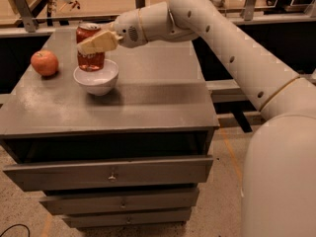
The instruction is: Place coke can into white bowl
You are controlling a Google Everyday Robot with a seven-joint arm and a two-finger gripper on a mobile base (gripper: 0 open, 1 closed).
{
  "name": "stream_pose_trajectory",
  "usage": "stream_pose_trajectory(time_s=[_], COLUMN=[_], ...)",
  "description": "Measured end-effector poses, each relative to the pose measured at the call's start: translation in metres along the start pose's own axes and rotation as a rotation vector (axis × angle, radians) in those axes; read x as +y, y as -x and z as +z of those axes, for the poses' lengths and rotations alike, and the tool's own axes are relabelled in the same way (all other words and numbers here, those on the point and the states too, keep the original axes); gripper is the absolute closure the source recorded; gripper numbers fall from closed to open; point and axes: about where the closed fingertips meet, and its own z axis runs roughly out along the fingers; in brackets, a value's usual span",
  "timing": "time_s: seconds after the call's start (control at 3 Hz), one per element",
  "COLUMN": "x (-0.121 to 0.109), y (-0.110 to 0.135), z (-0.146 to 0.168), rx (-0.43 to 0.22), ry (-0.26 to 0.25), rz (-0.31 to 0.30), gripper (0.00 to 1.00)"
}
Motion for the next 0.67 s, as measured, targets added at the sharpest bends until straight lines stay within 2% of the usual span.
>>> stream_pose_trajectory(time_s=[0.67], x=[-0.013], y=[-0.042], z=[0.003], rx=[0.098], ry=[-0.079], rz=[0.000], gripper=[0.35])
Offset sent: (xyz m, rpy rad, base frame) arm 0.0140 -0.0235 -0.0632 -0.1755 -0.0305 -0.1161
